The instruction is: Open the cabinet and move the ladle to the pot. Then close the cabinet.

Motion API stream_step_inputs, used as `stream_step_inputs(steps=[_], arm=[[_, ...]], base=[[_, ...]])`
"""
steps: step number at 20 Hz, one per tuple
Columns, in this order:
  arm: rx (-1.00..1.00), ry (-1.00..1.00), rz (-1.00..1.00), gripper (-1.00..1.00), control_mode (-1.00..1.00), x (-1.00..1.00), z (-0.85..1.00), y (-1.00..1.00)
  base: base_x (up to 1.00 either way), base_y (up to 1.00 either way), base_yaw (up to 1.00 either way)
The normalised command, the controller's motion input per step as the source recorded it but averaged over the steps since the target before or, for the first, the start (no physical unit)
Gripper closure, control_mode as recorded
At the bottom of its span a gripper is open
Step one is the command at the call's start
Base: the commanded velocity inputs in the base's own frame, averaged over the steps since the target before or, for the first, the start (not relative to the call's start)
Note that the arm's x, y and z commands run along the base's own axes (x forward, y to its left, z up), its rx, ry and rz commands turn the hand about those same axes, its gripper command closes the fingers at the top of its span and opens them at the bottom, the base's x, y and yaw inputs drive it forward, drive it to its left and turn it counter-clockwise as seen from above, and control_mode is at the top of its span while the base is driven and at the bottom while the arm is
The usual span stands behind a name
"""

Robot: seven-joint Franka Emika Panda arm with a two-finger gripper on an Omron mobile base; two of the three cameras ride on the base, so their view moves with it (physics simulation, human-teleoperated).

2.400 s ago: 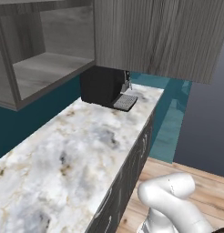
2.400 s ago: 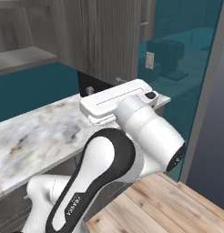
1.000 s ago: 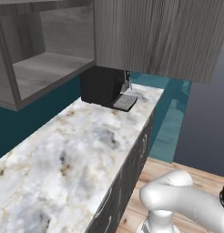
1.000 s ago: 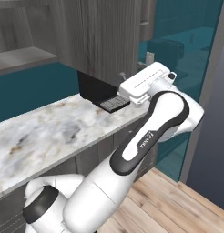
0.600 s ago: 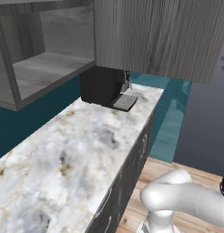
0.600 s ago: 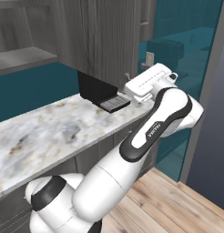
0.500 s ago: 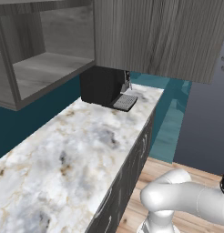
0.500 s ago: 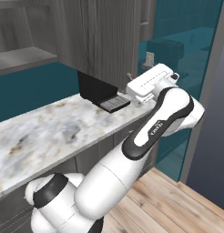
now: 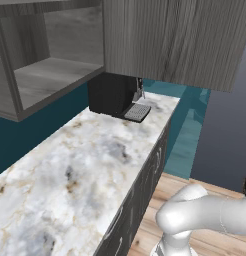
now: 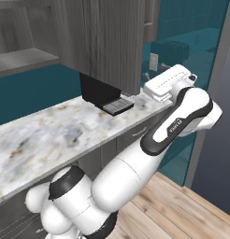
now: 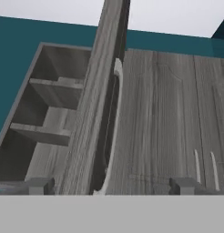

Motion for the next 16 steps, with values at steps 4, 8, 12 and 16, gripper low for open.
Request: stream_step_inputs(steps=[4,8,12,16], arm=[[0.00,-0.02,0.00,-1.00,-1.00,0.50,-0.18,-0.22],[-0.01,-0.06,0.00,-1.00,-1.00,0.57,-0.25,0.00],[-0.02,-0.11,0.00,-1.00,-1.00,0.38,-0.11,0.06],[-0.02,-0.08,0.00,-1.00,-1.00,0.45,-0.06,0.17]], base=[[0.00,0.00,0.00],[0.00,0.00,0.00],[0.00,0.00,0.00],[0.00,0.00,0.00]])
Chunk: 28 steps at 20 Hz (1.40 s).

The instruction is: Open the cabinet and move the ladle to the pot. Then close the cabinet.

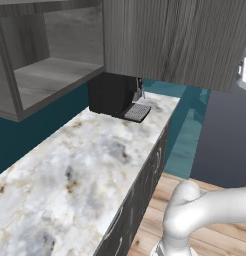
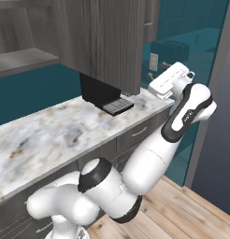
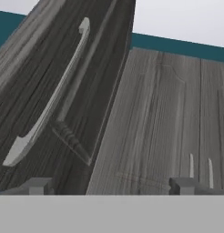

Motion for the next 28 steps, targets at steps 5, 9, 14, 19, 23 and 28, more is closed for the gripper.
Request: stream_step_inputs(steps=[5,9,14,19,23,28], arm=[[0.00,-0.01,0.00,-1.00,-1.00,0.59,0.00,-0.03],[0.00,0.00,0.00,-1.00,-1.00,0.66,-0.07,0.00],[0.00,-0.03,-0.01,-1.00,-1.00,0.28,-0.08,0.14],[0.00,-0.15,0.00,-1.00,-1.00,-0.46,0.00,0.14],[0.00,-0.18,0.01,-1.00,-1.00,-0.45,0.00,0.14],[0.00,-0.10,0.00,-1.00,-1.00,-0.13,-0.02,0.40]], base=[[0.00,0.00,0.00],[0.00,0.00,0.00],[0.00,0.00,0.00],[0.00,0.00,0.00],[0.00,0.00,0.00],[0.00,0.00,0.00]])
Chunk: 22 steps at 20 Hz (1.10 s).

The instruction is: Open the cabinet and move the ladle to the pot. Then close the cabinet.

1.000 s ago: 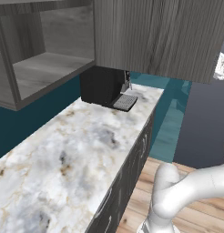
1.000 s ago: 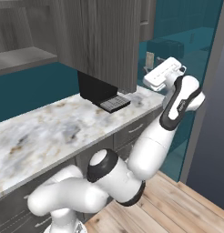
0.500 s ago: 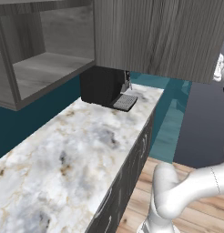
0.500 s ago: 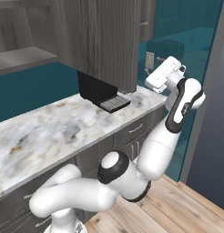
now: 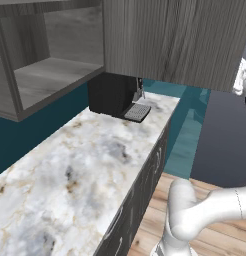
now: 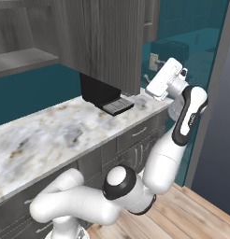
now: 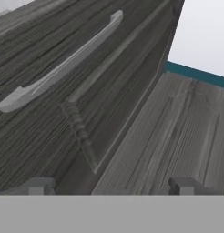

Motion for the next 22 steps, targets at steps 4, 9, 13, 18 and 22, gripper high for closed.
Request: stream_step_inputs(steps=[4,9,13,18,22], arm=[[0.00,0.00,0.00,-1.00,-1.00,0.43,-0.13,0.69],[0.02,-0.01,0.00,-1.00,-1.00,0.05,-0.01,0.59],[0.16,-0.08,0.01,-1.00,-1.00,-0.64,0.02,0.14],[0.16,-0.18,0.05,-1.00,-1.00,-0.67,0.08,0.40],[0.10,-0.21,0.06,-1.00,-1.00,-0.39,0.20,0.56]], base=[[0.00,0.00,0.00],[0.00,0.00,0.00],[0.00,0.00,0.00],[0.00,0.00,0.00],[0.00,0.00,0.00]])
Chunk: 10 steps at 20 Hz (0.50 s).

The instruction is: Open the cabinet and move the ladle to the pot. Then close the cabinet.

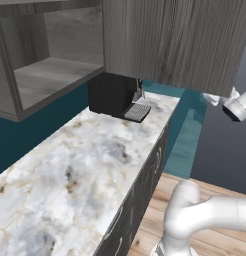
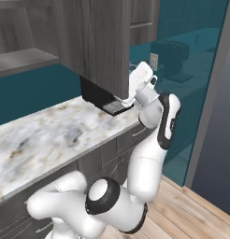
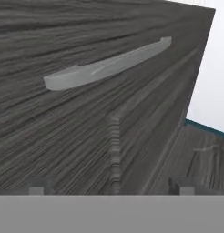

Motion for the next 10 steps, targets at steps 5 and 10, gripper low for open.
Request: stream_step_inputs(steps=[5,10], arm=[[0.05,-0.25,0.05,-1.00,-1.00,-0.34,0.31,0.65],[0.01,-0.27,0.02,-1.00,-1.00,-0.38,0.35,0.70]], base=[[0.00,0.00,0.00],[0.00,0.00,0.00]])
